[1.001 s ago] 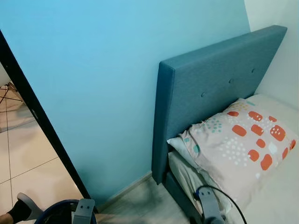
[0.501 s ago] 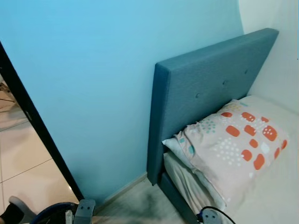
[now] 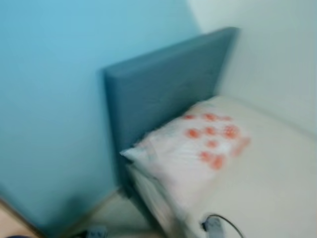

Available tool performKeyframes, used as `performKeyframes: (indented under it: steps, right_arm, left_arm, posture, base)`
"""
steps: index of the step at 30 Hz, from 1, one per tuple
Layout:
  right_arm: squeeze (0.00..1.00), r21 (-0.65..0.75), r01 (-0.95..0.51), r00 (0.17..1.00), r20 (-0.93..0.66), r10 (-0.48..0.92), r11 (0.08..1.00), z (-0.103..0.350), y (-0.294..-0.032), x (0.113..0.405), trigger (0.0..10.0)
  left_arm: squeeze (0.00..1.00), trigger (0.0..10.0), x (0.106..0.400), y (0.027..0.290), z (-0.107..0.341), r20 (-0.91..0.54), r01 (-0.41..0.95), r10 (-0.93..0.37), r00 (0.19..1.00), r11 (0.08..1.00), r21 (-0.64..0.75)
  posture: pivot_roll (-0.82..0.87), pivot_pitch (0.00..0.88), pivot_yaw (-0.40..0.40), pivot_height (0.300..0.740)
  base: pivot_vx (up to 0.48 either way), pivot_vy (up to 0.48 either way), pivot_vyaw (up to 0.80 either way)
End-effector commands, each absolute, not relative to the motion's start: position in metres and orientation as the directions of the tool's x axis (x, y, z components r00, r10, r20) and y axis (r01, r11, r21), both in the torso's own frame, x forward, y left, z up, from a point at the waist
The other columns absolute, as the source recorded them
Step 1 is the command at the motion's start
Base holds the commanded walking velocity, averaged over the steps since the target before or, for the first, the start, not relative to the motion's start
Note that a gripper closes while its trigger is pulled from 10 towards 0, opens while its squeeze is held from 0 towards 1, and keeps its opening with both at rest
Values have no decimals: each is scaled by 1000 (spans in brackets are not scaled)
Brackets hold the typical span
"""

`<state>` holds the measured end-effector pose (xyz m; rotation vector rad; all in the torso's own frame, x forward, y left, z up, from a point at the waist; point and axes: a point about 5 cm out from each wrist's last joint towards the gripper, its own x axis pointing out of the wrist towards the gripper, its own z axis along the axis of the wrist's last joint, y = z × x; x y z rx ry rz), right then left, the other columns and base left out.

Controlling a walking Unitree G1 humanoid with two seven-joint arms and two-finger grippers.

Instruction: Clean up the room

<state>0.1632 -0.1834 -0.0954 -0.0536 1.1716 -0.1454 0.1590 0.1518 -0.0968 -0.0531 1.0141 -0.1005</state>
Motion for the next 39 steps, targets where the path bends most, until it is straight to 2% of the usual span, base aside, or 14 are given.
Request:
performKeyframes:
  steps: [1, 6, 15, 21, 29, 32, 39]
  right_arm:
    - [0, -119, 79, 366, -920, -140, 990, -97, -182, 161, 10000]
    - [0, -124, 66, 363, -921, -140, 990, -97, -184, 160, 10000]
    - [0, -121, 37, 358, -925, -127, 992, -96, -185, 160, 10000]
    - [0, -121, 27, 356, -926, -123, 992, -96, -186, 160, 10000]
    - [0, -120, 15, 354, -928, -117, 993, -96, -186, 160, 10000]
    - [0, -121, 1, 355, -928, -113, 993, -96, -186, 160, 10000]
    - [0, -125, -9, 354, -928, -114, 992, -97, -187, 160, 10000]
  left_arm:
    - [0, 10000, 153, 146, -100, -860, 55, -107, 500, 994, -91]
    - [0, 10000, 157, 143, -98, -862, 65, -96, 497, 995, -73]
    - [0, 10000, 169, 169, -93, -855, 54, -64, 515, 998, -42]
    - [0, 10000, 169, 173, -92, -855, 55, -60, 516, 998, -38]
    - [0, 10000, 157, 186, -95, -865, 67, -51, 499, 998, -20]
    - [0, 10000, 140, 203, -99, -881, 62, -27, 472, 998, 2]
    - [0, 10000, 132, 202, -102, -894, 55, -11, 449, 998, 15]
  posture:
    - [-106, 62, -15, 740]
    - [-107, 62, -14, 740]
    - [-105, 65, -13, 740]
    - [-105, 65, -16, 740]
    - [-104, 57, -17, 740]
    - [-100, 52, -19, 740]
    - [-99, 50, -21, 740]
  base:
    - [0, 0, -731]
    - [0, 0, -731]
    - [0, 0, -733]
    - [0, 0, -732]
    - [0, 0, -727]
    - [0, 0, -729]
    - [0, 0, -729]
